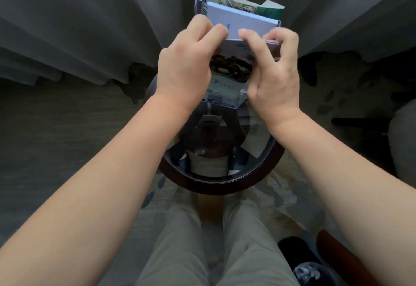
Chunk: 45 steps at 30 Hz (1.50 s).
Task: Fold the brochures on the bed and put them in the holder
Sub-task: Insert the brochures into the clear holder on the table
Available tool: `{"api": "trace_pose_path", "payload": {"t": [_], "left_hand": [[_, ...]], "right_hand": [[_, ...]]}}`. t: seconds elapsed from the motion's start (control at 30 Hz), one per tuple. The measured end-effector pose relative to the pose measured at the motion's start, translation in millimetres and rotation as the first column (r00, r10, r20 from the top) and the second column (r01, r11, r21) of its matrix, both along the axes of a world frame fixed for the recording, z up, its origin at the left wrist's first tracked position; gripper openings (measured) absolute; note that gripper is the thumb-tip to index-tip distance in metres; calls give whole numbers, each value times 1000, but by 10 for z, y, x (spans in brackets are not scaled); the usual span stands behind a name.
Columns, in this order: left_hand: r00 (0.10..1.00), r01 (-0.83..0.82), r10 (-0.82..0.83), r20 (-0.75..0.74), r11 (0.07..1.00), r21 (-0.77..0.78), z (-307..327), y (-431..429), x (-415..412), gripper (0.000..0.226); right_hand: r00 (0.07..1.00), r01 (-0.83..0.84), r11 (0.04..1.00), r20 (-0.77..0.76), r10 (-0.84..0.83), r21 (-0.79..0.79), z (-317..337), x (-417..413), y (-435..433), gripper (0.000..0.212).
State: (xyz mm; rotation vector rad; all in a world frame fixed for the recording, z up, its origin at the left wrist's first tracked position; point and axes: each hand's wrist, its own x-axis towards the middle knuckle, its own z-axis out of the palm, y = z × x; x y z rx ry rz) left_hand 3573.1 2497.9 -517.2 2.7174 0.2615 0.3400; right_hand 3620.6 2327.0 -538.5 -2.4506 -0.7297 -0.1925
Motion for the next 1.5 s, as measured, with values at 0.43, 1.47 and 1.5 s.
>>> {"api": "trace_pose_path", "payload": {"t": [0.43, 1.47, 1.5], "left_hand": [[989, -10, 3, 148, 999, 46, -101, -25, -18, 30], [780, 146, -68, -622, 986, 76, -1209, -831, -483, 81], [780, 139, -57, -623, 987, 84, -1223, -824, -483, 81]], "right_hand": [[991, -108, 973, 50, 121, -204, 242, 104, 234, 44], [980, -184, 964, 38, 194, -190, 178, 77, 146, 42], [978, -193, 964, 45, 205, -184, 117, 45, 140, 43]]}}
